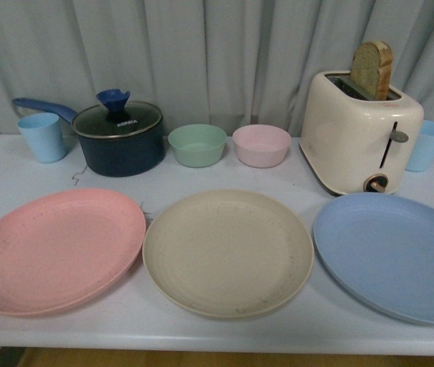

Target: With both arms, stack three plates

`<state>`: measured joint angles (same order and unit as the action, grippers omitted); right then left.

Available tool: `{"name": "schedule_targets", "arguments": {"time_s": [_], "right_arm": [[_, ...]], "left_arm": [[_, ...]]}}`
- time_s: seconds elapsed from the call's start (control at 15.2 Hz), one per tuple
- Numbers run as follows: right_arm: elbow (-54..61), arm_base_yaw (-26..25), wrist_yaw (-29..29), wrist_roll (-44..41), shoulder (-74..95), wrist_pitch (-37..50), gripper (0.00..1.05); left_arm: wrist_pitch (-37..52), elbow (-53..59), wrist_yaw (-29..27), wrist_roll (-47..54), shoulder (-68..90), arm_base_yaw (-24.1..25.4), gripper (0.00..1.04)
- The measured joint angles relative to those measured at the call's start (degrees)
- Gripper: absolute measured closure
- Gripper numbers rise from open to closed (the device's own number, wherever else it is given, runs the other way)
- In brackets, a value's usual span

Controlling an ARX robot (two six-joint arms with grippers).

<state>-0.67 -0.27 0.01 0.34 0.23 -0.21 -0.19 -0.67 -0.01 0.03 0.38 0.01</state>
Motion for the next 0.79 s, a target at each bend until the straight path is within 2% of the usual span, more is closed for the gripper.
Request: {"name": "schedule_targets", "arguments": {"time_s": [0.79], "right_arm": [[0.0,0.0,0.0,0.0,0.0,0.0,0.06]], "left_arm": [[0.0,0.0,0.0,0.0,0.0,0.0,0.07]]}}
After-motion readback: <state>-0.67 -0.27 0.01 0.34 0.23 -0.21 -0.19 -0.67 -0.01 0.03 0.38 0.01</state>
